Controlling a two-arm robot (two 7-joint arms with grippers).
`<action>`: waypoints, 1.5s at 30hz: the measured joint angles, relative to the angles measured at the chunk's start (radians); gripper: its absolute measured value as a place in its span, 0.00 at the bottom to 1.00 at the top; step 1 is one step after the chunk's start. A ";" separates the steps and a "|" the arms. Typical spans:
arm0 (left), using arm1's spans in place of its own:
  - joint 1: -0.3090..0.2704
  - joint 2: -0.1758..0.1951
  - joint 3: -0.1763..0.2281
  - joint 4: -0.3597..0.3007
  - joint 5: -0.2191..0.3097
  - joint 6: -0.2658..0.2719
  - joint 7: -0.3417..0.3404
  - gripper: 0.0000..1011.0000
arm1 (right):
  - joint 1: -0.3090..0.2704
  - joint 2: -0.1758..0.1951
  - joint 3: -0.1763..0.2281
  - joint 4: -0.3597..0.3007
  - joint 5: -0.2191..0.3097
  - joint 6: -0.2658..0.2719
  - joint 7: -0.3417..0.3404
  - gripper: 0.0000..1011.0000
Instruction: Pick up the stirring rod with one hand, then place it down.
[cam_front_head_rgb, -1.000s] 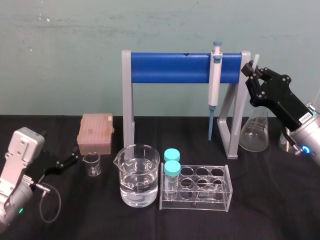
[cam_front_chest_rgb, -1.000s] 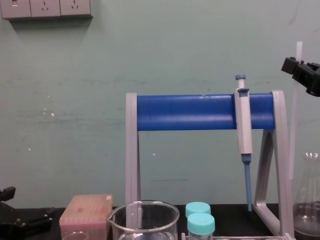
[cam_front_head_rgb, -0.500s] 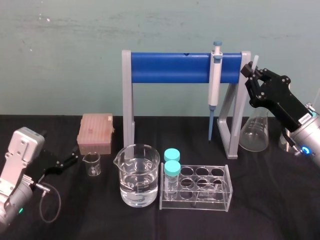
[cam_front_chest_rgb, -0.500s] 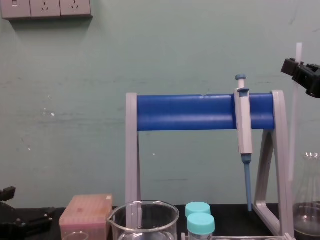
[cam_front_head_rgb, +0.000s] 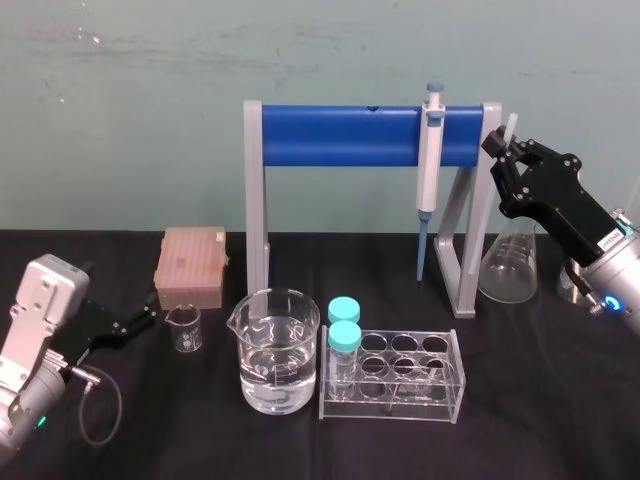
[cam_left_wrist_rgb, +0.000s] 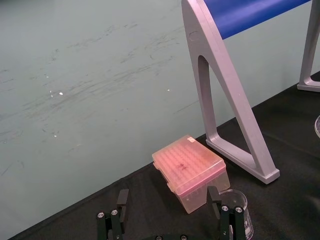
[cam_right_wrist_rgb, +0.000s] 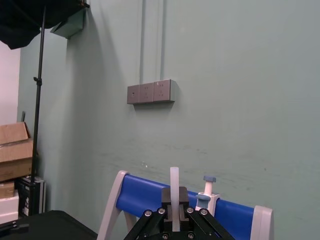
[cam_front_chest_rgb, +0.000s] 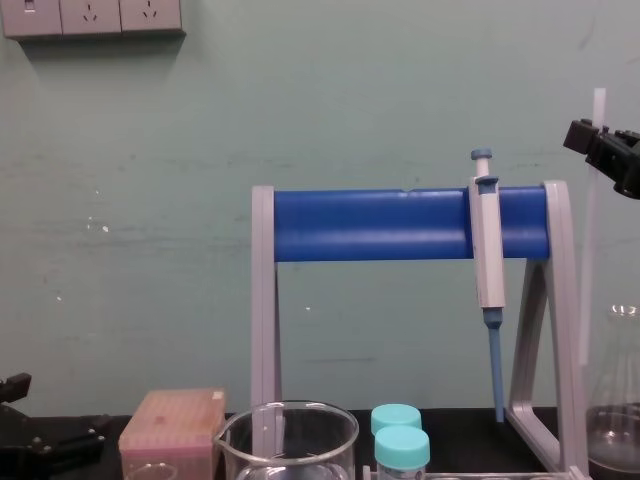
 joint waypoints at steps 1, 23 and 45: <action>0.000 0.000 0.000 0.000 0.000 0.000 0.000 0.99 | 0.000 0.000 0.000 0.000 0.000 0.000 0.000 0.07; 0.000 0.000 0.000 0.000 0.000 0.000 0.000 0.99 | -0.011 0.007 0.001 -0.015 0.000 0.002 -0.001 0.07; 0.000 0.000 0.000 0.000 0.000 0.000 0.000 0.99 | -0.039 0.051 -0.101 -0.093 0.101 0.142 0.119 0.07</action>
